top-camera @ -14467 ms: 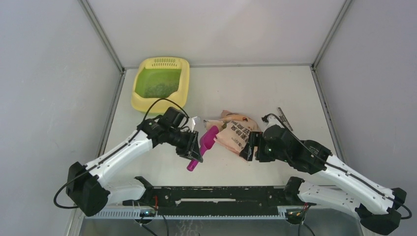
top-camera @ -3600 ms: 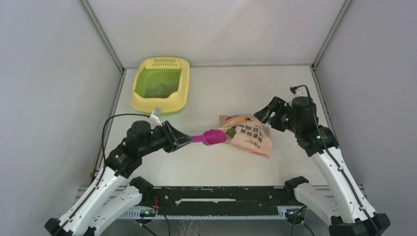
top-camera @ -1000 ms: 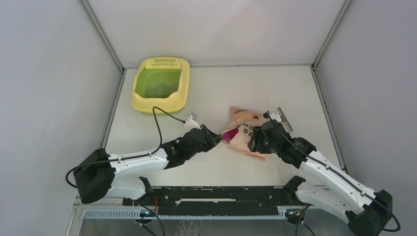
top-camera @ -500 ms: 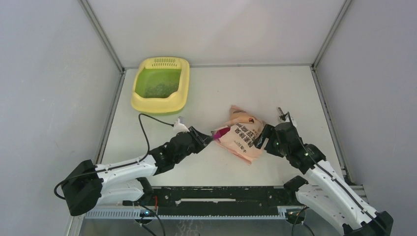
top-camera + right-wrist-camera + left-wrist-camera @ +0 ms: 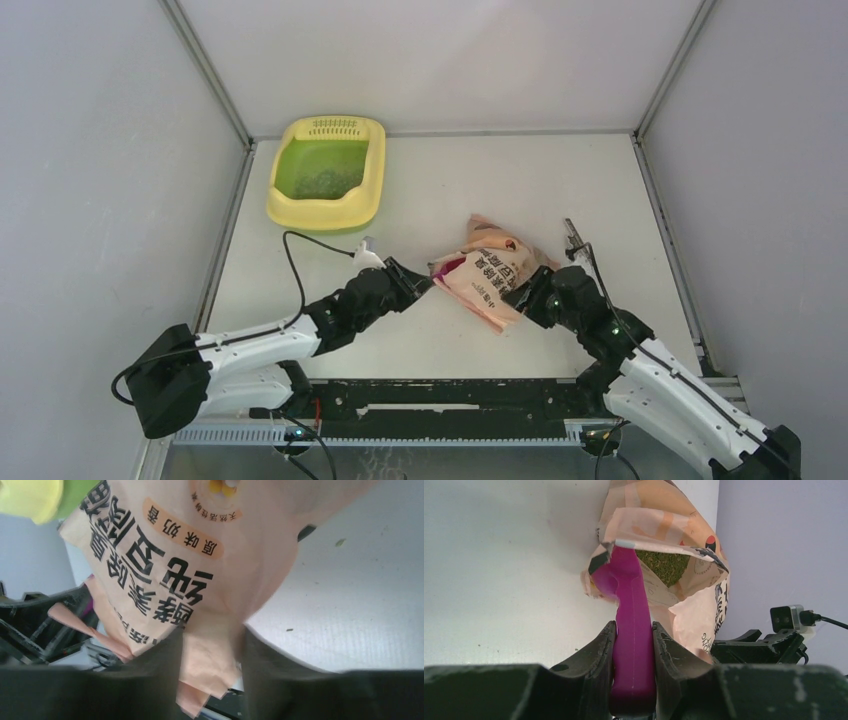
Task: Fill the litter box with clean litter
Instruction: 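Scoop the cat litter from the cat litter bag.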
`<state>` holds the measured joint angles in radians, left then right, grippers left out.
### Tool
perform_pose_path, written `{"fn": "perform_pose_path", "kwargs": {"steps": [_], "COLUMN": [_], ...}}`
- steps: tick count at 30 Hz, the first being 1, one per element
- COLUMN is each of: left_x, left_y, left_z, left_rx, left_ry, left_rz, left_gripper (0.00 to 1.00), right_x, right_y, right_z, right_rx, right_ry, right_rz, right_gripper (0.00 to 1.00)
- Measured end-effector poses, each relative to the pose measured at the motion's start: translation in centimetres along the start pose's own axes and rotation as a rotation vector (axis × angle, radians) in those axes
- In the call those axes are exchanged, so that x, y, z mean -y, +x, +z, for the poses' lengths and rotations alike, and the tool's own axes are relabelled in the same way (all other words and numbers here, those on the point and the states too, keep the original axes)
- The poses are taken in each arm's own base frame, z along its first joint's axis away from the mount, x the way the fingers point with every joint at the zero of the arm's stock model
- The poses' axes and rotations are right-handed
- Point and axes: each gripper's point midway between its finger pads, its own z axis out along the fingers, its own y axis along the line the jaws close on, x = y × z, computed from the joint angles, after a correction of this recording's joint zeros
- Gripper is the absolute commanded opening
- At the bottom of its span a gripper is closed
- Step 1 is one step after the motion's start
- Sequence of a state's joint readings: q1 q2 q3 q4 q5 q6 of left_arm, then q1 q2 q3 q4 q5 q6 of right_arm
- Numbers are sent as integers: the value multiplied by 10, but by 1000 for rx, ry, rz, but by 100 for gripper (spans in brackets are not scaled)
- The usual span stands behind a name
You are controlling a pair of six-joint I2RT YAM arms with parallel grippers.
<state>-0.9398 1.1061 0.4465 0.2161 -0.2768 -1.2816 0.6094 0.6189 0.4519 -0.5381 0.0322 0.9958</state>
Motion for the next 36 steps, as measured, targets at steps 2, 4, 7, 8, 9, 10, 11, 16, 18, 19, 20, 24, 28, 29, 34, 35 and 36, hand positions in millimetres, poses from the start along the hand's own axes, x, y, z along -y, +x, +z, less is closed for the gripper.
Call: {"fn": "perform_pose_path", "kwargs": {"steps": [2,4,7,8,9,10,11,16,18,19,20,24,28,29,34,35,36], "left_x": [0,-2,-2,-3,-4,-3,-1,17,23,24,25,20,18,18,22,22,23], "left_y": [0,1,1,2,2,3,2,2,7,11,14,33,42,44,53,54,55], "left_z": [0,0,0,0,-1,-1,-1,7,13,16,18,22,26,29,46,49,52], "left_rx": [1,0,-4,-11,-22,-34,-44,-150,-210,-243,-266,-383,-441,-453,-492,-496,-497], "left_ry": [1,0,-1,-4,-9,-13,-18,-12,-2,-1,1,13,34,41,87,96,108], "left_rz": [2,4,11,18,26,34,47,104,122,133,139,156,149,150,147,148,148], "left_gripper": [7,7,7,7,8,8,8,9,9,9,9,9,9,8,8,8,7], "right_x": [-3,-3,-3,-3,-3,-3,-2,0,1,2,4,12,16,17,19,19,19], "right_y": [4,7,10,10,9,9,10,10,11,11,11,13,15,16,17,17,18], "right_z": [2,4,5,4,3,2,2,-1,-4,-5,-6,-9,-11,-12,-13,-13,-13], "right_rx": [-3,-10,-15,-12,-9,-8,-10,-12,-14,-16,-17,-34,-56,-61,-78,-79,-81], "right_ry": [-1,6,12,8,6,5,7,2,-1,-1,3,16,20,21,21,21,19], "right_rz": [13,16,20,20,19,18,14,-15,-32,-42,-50,-79,-96,-102,-119,-121,-123], "right_gripper": [14,0,0,0,0,0,0,0,0,0,0,0,0,0,0,0,0]}}
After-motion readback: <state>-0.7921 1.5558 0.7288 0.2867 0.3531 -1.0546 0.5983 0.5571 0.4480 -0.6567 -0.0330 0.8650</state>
